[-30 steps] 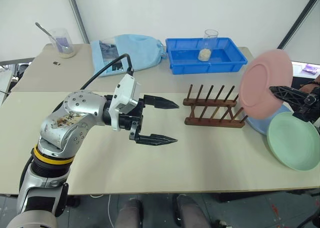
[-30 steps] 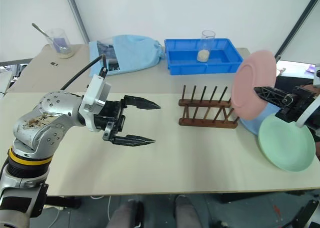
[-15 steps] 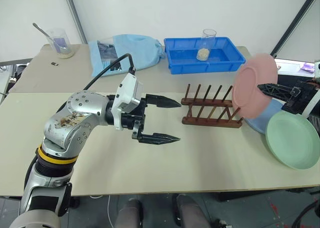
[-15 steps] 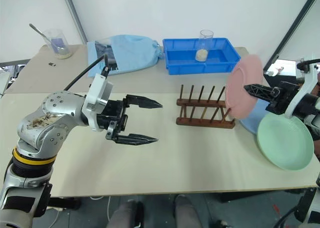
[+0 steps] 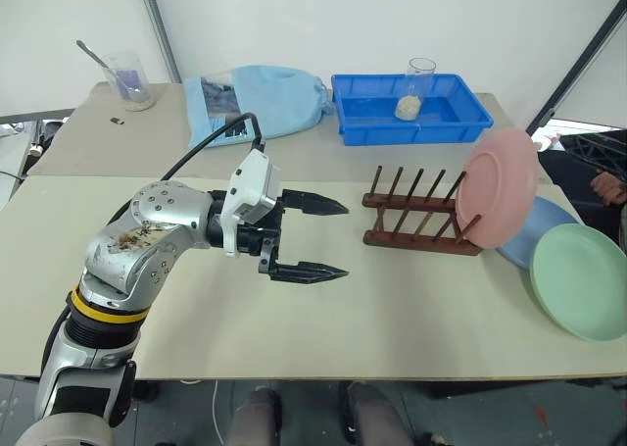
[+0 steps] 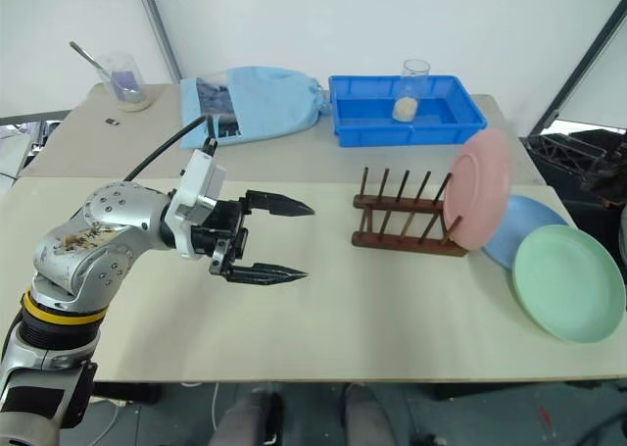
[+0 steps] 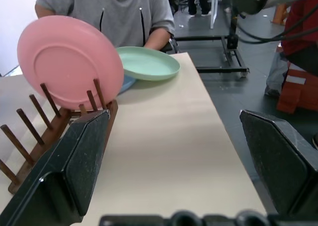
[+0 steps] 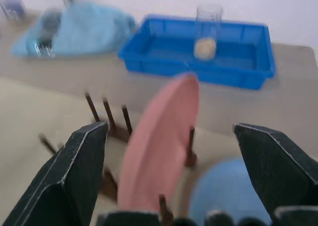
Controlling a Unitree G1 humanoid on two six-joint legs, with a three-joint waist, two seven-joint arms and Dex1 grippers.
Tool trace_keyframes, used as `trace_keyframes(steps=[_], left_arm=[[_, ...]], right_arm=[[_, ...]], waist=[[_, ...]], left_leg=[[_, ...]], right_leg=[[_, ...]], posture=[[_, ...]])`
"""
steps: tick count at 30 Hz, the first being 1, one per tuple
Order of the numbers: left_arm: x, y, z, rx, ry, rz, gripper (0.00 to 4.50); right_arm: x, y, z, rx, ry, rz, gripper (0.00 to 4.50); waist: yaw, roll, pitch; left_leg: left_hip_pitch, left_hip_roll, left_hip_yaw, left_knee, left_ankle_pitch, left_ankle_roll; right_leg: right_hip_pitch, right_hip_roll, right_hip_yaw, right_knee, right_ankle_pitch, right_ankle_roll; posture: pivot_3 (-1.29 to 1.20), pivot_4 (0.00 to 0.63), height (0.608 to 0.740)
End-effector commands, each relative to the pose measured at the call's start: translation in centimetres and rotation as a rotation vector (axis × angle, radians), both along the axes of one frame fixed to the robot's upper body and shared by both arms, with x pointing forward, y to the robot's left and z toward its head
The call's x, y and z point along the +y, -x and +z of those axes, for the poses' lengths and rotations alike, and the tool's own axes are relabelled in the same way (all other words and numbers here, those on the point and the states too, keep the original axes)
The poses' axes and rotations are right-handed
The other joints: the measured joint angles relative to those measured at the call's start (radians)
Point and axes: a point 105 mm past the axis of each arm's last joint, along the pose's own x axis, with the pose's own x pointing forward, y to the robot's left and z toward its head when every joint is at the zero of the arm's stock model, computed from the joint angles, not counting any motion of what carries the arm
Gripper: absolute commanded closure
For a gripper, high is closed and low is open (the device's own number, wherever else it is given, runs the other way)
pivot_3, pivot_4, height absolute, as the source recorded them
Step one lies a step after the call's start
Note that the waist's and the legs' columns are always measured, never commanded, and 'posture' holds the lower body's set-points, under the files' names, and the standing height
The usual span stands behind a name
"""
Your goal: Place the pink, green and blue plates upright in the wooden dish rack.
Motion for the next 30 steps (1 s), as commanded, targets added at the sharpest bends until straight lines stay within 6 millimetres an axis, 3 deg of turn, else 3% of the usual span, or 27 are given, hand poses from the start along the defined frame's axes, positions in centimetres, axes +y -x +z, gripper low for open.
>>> trace_keyframes(steps=[1, 8, 20, 24, 30], left_arm=[[-0.4, 1.1, 0.2, -0.034, 0.001, -0.06, 0.0], [-1.0, 0.9, -0.2, -0.051, -0.005, -0.085, 0.0], [-1.3, 0.7, -0.4, -0.077, -0.017, -0.094, 0.0], [-1.3, 0.7, -0.4, -0.082, -0.02, -0.089, 0.0], [-1.3, 0.7, -0.4, -0.084, -0.021, -0.086, 0.0]], right_arm=[[0.5, 2.1, -1.6, 0.007, 0.24, -0.01, 0.04], [1.1, 4.1, -10.1, 0.128, 0.476, -0.082, 0.04], [-0.7, 2.0, -14.8, 0.18, 0.457, -0.288, 0.04], [-1.5, 1.5, -15.5, 0.206, 0.461, -0.337, 1.18], [-1.4, 1.6, -16.1, 0.226, 0.457, -0.353, 3.28]], waist=[[0.001, 0.001, -0.001], [-0.006, 0.002, -0.001], [-0.016, 0.003, -0.001], [-0.016, 0.003, -0.001], [-0.01, 0.003, -0.001]], left_leg=[[0.0, 0.0, 0.0, 0.0, 0.0, 0.0], [0.001, -0.001, 0.001, 0.004, 0.0, 0.0], [0.011, -0.001, 0.0, 0.004, 0.0, 0.0], [0.011, -0.001, 0.0, 0.004, 0.0, 0.0], [0.01, -0.001, -0.001, 0.0, -0.001, 0.001]], right_leg=[[0.0, 0.0, 0.0, 0.0, 0.0, 0.0], [0.001, -0.001, 0.001, 0.002, -0.002, -0.005], [0.01, -0.001, 0.002, 0.0, -0.002, -0.005], [0.011, -0.001, 0.002, 0.0, -0.002, -0.006], [0.011, 0.0, 0.001, 0.0, -0.006, -0.008]], posture=[[0.0, 0.15, 0.74], [0.0, 0.15, 0.74], [0.0, 0.15, 0.74], [0.0, 0.15, 0.74], [0.0, 0.15, 0.74]])
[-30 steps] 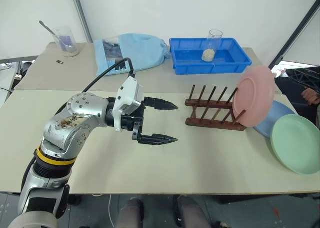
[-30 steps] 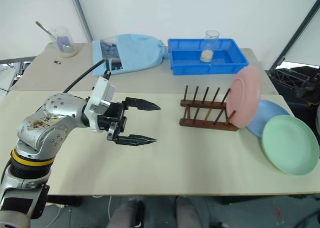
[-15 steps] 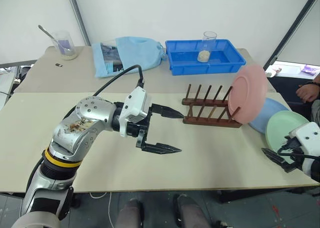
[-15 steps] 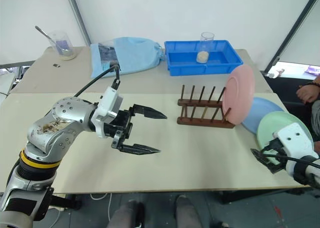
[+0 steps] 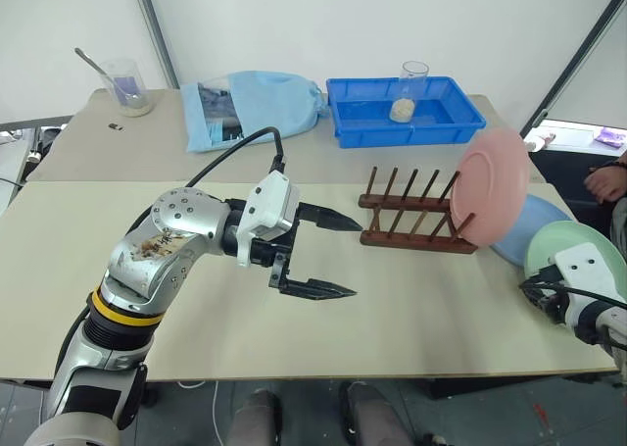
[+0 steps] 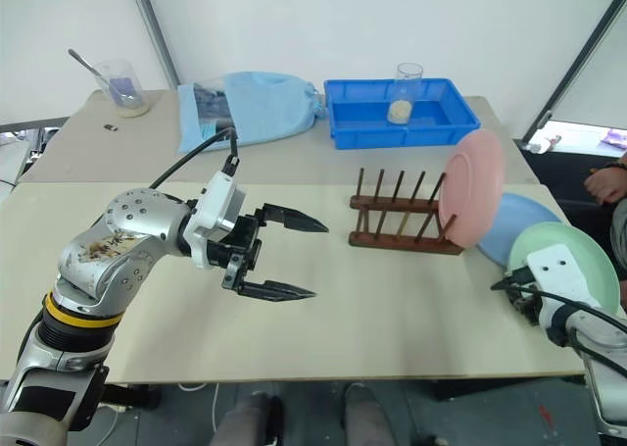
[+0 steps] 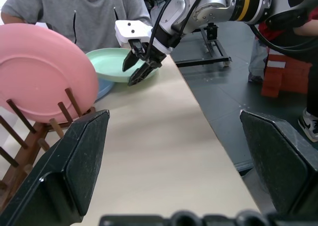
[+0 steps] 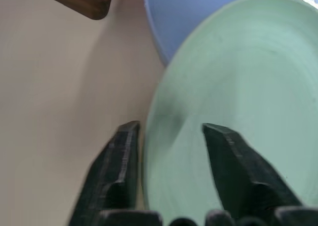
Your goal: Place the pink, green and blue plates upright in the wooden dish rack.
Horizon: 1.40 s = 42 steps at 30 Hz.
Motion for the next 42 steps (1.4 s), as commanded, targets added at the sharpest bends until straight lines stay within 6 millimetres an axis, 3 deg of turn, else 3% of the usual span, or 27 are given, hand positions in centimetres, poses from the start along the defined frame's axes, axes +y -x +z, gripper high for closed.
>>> trace_keyframes(steps=[1, 4, 7, 12, 16, 20, 24, 27, 30, 34, 39, 42], left_arm=[[-0.2, 0.4, 0.7, -0.048, 0.014, -0.017, 0.0], [-0.2, 0.3, 0.7, -0.05, 0.014, -0.014, 0.0], [-0.2, 0.3, 0.7, -0.052, 0.016, -0.012, 0.0], [0.1, -0.1, 0.9, -0.047, 0.025, 0.014, 0.0], [0.9, -0.7, 1.2, -0.03, 0.037, 0.062, 0.0], [1.4, -1.3, 1.6, -0.013, 0.053, 0.103, 0.0], [1.9, -1.7, 1.8, -0.013, 0.06, 0.136, 0.0], [2.3, -1.8, 2.0, -0.007, 0.062, 0.157, 0.0], [2.7, -1.8, 1.9, -0.004, 0.055, 0.177, 0.0], [3.0, -1.5, 1.8, 0.01, 0.058, 0.203, 0.0], [3.3, -1.1, 1.8, 0.026, 0.059, 0.211, 0.0], [3.4, -1.1, 1.8, 0.03, 0.057, 0.212, 0.0]], right_arm=[[-0.5, 0.1, 0.5, -0.019, 0.021, -0.043, 3.61], [-0.6, 0.2, 0.5, -0.021, 0.006, -0.059, 4.49], [-0.5, 0.4, 0.7, -0.035, -0.011, -0.075, 4.49], [-0.5, 1.3, 3.6, -0.12, 0.021, -0.099, 4.49], [0.5, 1.5, 9.3, -0.274, 0.139, -0.05, 4.49], [2.9, 0.3, 15.5, -0.483, 0.171, 0.08, 4.49], [7.2, -1.7, 23.0, -0.759, 0.107, 0.327, 4.49], [10.5, -2.2, 26.1, -0.861, -0.034, 0.503, 4.49], [13.1, -2.5, 26.6, -0.833, -0.288, 0.662, 4.49], [15.0, -2.5, 25.8, -0.718, -0.627, 0.779, 4.49], [15.2, -2.4, 21.8, -0.498, -0.819, 0.784, 4.49], [14.7, -2.8, 20.9, -0.465, -0.907, 0.744, 4.49]], waist=[[0.004, 0.0, 0.0], [0.005, 0.0, 0.0], [0.006, 0.0, 0.0], [0.006, 0.0, 0.0], [0.005, 0.001, 0.0], [-0.009, 0.002, 0.001], [-0.021, 0.003, 0.002], [-0.02, 0.003, 0.002], [-0.019, 0.003, 0.002], [-0.011, 0.003, 0.002], [0.009, 0.003, 0.002], [0.01, 0.003, 0.002]], left_leg=[[0.0, 0.0, 0.0, 0.0, 0.0, 0.0], [0.0, 0.0, 0.0, 0.001, 0.0, 0.0], [0.0, 0.0, 0.0, 0.002, 0.0, 0.0], [0.001, 0.0, 0.0, 0.002, 0.0, 0.0], [0.001, 0.0, 0.0, 0.002, 0.0, 0.0], [0.001, 0.0, 0.0, 0.002, 0.0, 0.0], [0.001, 0.0, -0.001, 0.002, 0.0, 0.0], [0.001, 0.001, -0.001, 0.001, 0.0, 0.0], [0.001, 0.001, -0.002, -0.001, 0.0, 0.0], [-0.001, 0.001, -0.003, -0.003, -0.002, 0.003], [-0.01, 0.0, -0.005, -0.003, -0.003, 0.004], [-0.01, -0.001, -0.005, -0.003, -0.003, 0.005]], right_leg=[[0.0, 0.0, 0.0, 0.0, 0.0, 0.0], [0.001, 0.0, 0.0, 0.0, 0.0, 0.0], [0.001, 0.0, 0.0, 0.0, 0.0, 0.0], [0.001, 0.0, 0.0, 0.0, 0.0, 0.0], [0.001, 0.0, 0.0, 0.001, 0.0, 0.0], [0.001, 0.0, 0.0, 0.0, 0.0, 0.001], [0.001, 0.0, -0.001, 0.0, 0.0, 0.001], [0.001, 0.0, -0.001, 0.0, 0.0, 0.0], [0.0, 0.001, -0.002, 0.0, -0.001, -0.001], [0.0, 0.0, -0.002, 0.0, 0.0, 0.003], [-0.006, -0.001, -0.003, -0.001, 0.003, 0.001], [-0.006, -0.002, -0.002, -0.001, 0.003, 0.001]], posture=[[0.0, 0.15, 0.74], [0.0, 0.15, 0.74], [0.0, 0.15, 0.74], [0.0, 0.15, 0.74], [0.0, 0.15, 0.74], [0.0, 0.15, 0.74], [0.0, 0.15, 0.74], [0.0, 0.15, 0.74], [0.0, 0.15, 0.74], [0.0, 0.15, 0.74], [0.0, 0.15, 0.74], [0.0, 0.15, 0.74]])
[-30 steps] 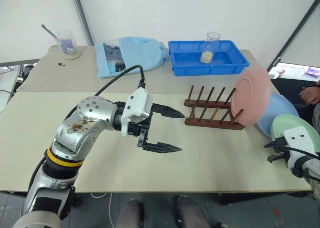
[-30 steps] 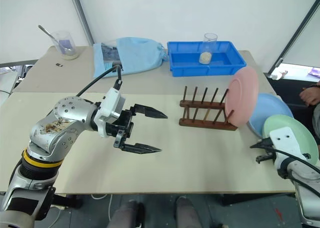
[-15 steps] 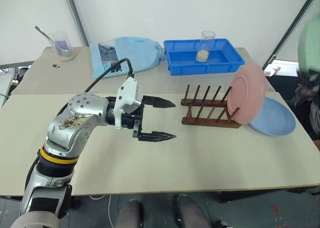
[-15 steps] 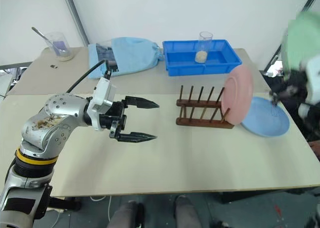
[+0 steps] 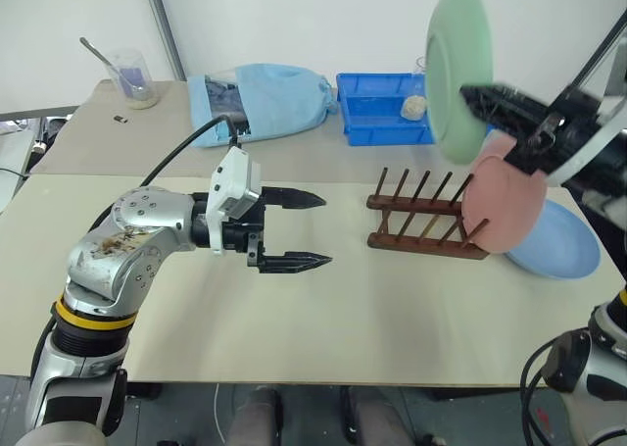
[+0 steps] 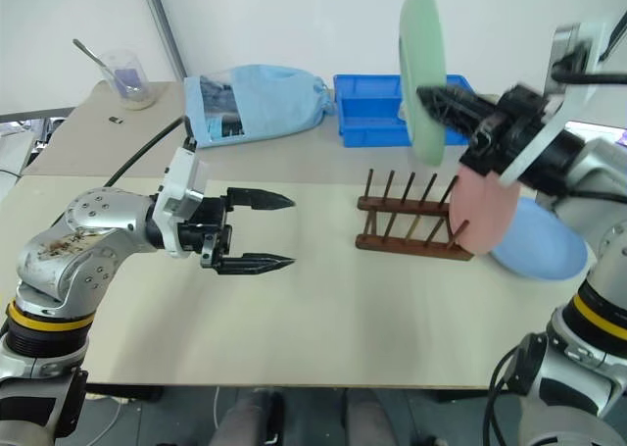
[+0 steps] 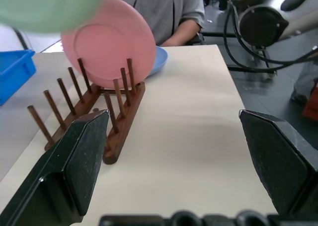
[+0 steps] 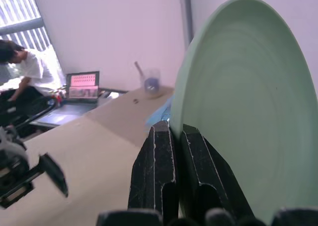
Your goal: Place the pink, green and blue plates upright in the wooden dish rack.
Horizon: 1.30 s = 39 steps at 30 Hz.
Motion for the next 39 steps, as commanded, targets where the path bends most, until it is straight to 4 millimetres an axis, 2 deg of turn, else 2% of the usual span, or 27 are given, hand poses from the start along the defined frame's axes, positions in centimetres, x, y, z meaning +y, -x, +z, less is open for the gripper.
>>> trace_keyframes(steps=[1, 4, 11, 17, 24, 39], left_arm=[[-0.1, 0.6, 0.9, -0.035, 0.012, -0.016, 0.0], [-0.1, 0.6, 0.9, -0.037, 0.01, -0.014, 0.0], [-0.2, 0.7, 1.0, -0.039, 0.005, -0.023, 0.0], [-0.4, 1.0, 1.6, -0.027, 0.021, -0.045, 0.0], [-0.4, 0.6, 1.8, -0.036, 0.029, -0.032, 0.0], [-0.4, 0.6, 1.7, -0.051, 0.038, -0.008, 0.0]], right_arm=[[-0.9, 0.4, 0.9, -0.01, -0.082, -0.007, 4.49], [-1.5, 0.2, 0.6, 0.032, -0.126, -0.014, 4.49], [-2.7, 0.3, -1.0, 0.127, -0.155, -0.042, 4.49], [-2.5, 0.4, -1.5, 0.153, -0.144, -0.057, 4.49], [-2.3, -1.1, -1.4, 0.196, -0.188, -0.104, 4.49], [-4.5, -3.2, -2.5, 0.309, -0.192, -0.223, 4.49]], waist=[[-0.001, 0.0, 0.0], [-0.002, 0.0, 0.0], [-0.004, 0.0, 0.0], [-0.005, 0.0, 0.0], [-0.008, 0.0, 0.0], [-0.006, 0.0, 0.0]], left_leg=[[0.0, 0.0, 0.0, 0.0, 0.0, 0.0], [0.001, 0.0, 0.0, 0.001, 0.0, 0.0], [0.002, 0.001, 0.001, 0.003, 0.001, 0.0], [0.002, 0.001, 0.001, 0.003, 0.001, 0.0], [0.002, 0.001, 0.001, 0.003, 0.001, 0.0], [0.002, 0.001, 0.001, 0.003, 0.001, 0.0]], right_leg=[[0.0, 0.0, 0.0, 0.0, 0.0, 0.001], [0.0, 0.002, 0.0, 0.001, -0.002, 0.004], [0.001, 0.003, 0.0, 0.002, -0.004, 0.0], [0.001, 0.003, 0.001, 0.001, -0.003, 0.002], [0.001, 0.003, 0.001, 0.001, -0.003, 0.001], [0.001, 0.003, 0.001, 0.001, -0.003, 0.002]], posture=[[0.0, 0.15, 0.74], [0.0, 0.15, 0.74], [0.0, 0.15, 0.74], [0.0, 0.15, 0.74], [0.0, 0.15, 0.74], [0.0, 0.15, 0.74]])
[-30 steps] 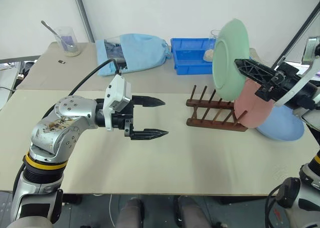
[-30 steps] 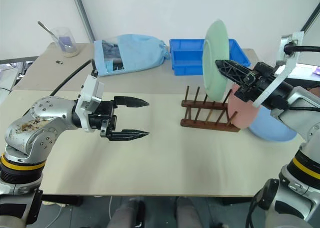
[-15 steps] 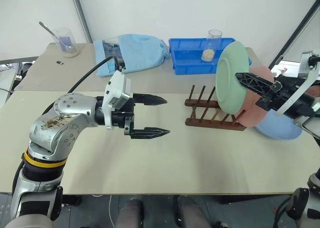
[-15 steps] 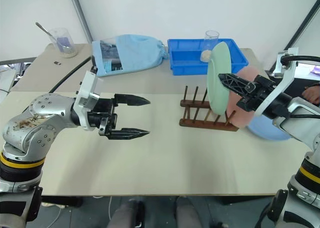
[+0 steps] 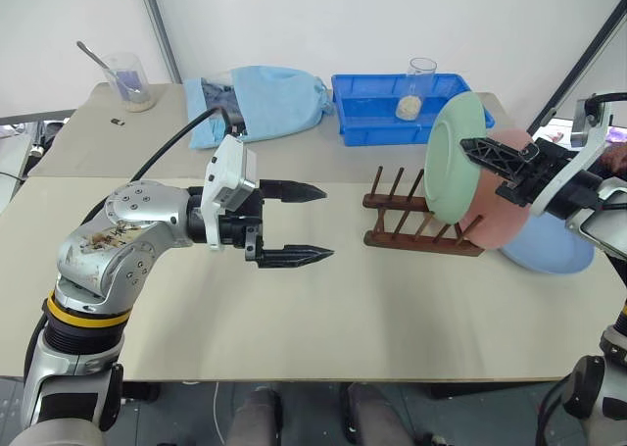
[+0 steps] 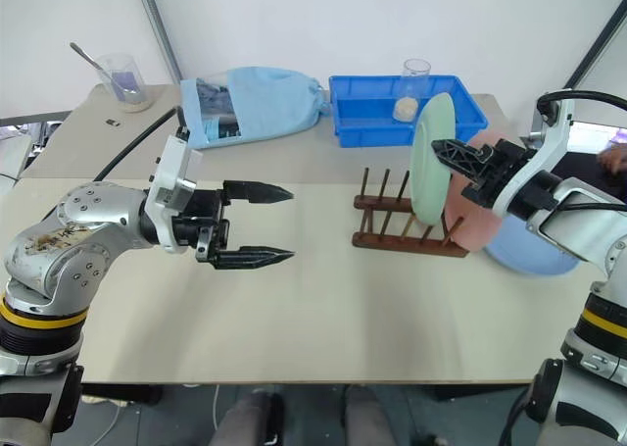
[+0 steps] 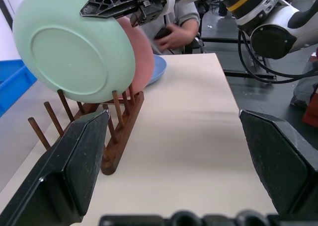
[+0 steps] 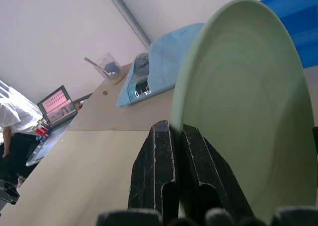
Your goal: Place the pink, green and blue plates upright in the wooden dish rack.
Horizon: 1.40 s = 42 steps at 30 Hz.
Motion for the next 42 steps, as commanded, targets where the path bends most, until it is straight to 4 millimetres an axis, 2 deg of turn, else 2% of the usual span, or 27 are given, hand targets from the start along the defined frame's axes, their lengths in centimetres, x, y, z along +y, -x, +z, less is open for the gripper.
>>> trace_keyframes(steps=[1, 3, 8, 14, 18, 20, 22, 24, 26, 29, 32, 35, 42], left_arm=[[-0.2, 0.6, 0.7, -0.05, 0.01, -0.012, 0.0], [-0.2, 0.6, 0.7, -0.05, 0.012, -0.011, 0.0], [-0.2, 0.6, 0.6, -0.049, 0.012, -0.012, 0.0], [-0.4, 0.5, 0.5, -0.044, 0.015, -0.018, 0.0], [-0.5, 0.4, 0.1, 0.011, 0.0, -0.025, 0.0], [-0.5, 0.7, 0.0, 0.012, -0.014, -0.042, 0.0], [-0.7, 1.1, -0.2, 0.015, -0.021, -0.066, 0.0], [-0.9, 1.5, -0.5, 0.02, -0.029, -0.093, 0.0], [-1.0, 1.5, -0.9, 0.017, -0.039, -0.104, 0.0], [-1.2, 1.8, -1.5, 0.011, -0.063, -0.129, 0.0], [-1.6, 1.8, -1.6, 0.002, -0.061, -0.137, 0.0], [-1.9, 1.8, -1.8, -0.018, -0.061, -0.137, 0.0], [-2.4, 2.3, -2.0, -0.027, -0.051, -0.14, 0.0]], right_arm=[[-0.9, -0.1, 1.2, -0.033, 0.019, -0.048, 4.49], [-0.9, -0.1, 1.2, -0.036, 0.032, -0.044, 3.72], [-1.1, -0.3, 2.0, -0.084, 0.069, -0.063, 2.11], [-1.6, 0.1, 4.9, -0.226, 0.187, -0.097, 0.01], [-2.7, 1.5, 7.1, -0.347, 0.364, -0.117, 0.01], [-4.1, 3.5, 8.2, -0.394, 0.45, -0.134, 0.01], [-5.1, 5.4, 8.4, -0.393, 0.517, -0.126, 0.01], [-6.1, 6.9, 6.5, -0.299, 0.613, -0.098, 0.01], [-7.6, 7.9, 3.8, -0.188, 0.739, -0.085, 0.01], [-9.8, 9.1, 0.4, -0.076, 0.892, -0.077, 0.01], [-10.6, 9.4, -3.2, -0.001, 1.033, -0.014, 0.01], [-11.5, 8.5, -5.7, 0.021, 1.126, -0.006, 0.01], [-13.3, 4.3, -11.1, 0.018, 1.241, -0.012, 0.01]], waist=[[0.0, 0.0, 0.0], [0.0, 0.0, 0.0], [0.0, 0.0, 0.0], [0.001, 0.0, 0.0], [0.007, 0.0, 0.0], [0.006, 0.0, 0.0], [0.012, 0.0, 0.0], [0.019, 0.0, 0.0], [0.018, 0.0, 0.0], [0.015, -0.001, -0.001], [0.006, 0.0, -0.001], [-0.007, 0.0, 0.0], [-0.026, -0.001, 0.001]], left_leg=[[0.0, 0.0, 0.0, 0.0, 0.0, 0.0], [0.0, 0.0, 0.0, 0.0, 0.0, 0.0], [0.0, 0.0, 0.0, 0.001, 0.0, 0.0], [0.0, 0.0, 0.0, 0.0, 0.0, 0.0], [0.0, 0.0, 0.0, 0.0, 0.0, 0.0], [0.0, 0.0, 0.0, 0.0, 0.0, 0.0], [-0.001, -0.001, 0.0, -0.001, 0.0, 0.0], [-0.001, -0.001, 0.0, -0.001, 0.0, 0.0], [0.0, 0.0, 0.001, -0.001, -0.001, 0.001], [0.002, 0.0, 0.001, 0.0, -0.001, 0.001], [0.004, -0.001, 0.003, 0.002, -0.001, 0.0], [0.01, 0.0, 0.003, 0.002, 0.0, -0.001], [0.011, 0.0, 0.003, 0.002, -0.001, -0.004]], right_leg=[[0.0, 0.0, 0.0, 0.0, 0.0, -0.001], [0.001, 0.0, 0.0, 0.0, 0.0, -0.001], [0.001, 0.0, 0.0, 0.0, -0.001, -0.002], [0.0, 0.0, 0.0, 0.0, 0.0, 0.0], [0.0, 0.0, 0.0, -0.001, -0.001, -0.001], [0.0, 0.0, 0.0, -0.001, -0.002, -0.002], [-0.001, -0.001, 0.0, -0.001, -0.002, -0.002], [-0.001, -0.001, -0.001, -0.001, -0.002, -0.002], [0.001, -0.001, -0.001, -0.002, -0.002, 0.0], [0.004, -0.001, -0.001, -0.002, -0.004, -0.002], [0.005, -0.002, 0.001, 0.0, -0.004, -0.001], [0.007, -0.002, 0.001, 0.0, -0.003, -0.002], [0.007, -0.002, 0.001, -0.001, -0.003, -0.002]], posture=[[0.0, 0.15, 0.74], [0.0, 0.15, 0.74], [0.0, 0.15, 0.74], [0.0, 0.15, 0.74], [0.0, 0.15, 0.74], [0.0, 0.15, 0.74], [0.0, 0.15, 0.74], [0.0, 0.15, 0.74], [0.0, 0.15, 0.74], [0.0, 0.15, 0.74], [0.0, 0.15, 0.74], [0.0, 0.15, 0.74], [0.0, 0.15, 0.74]])
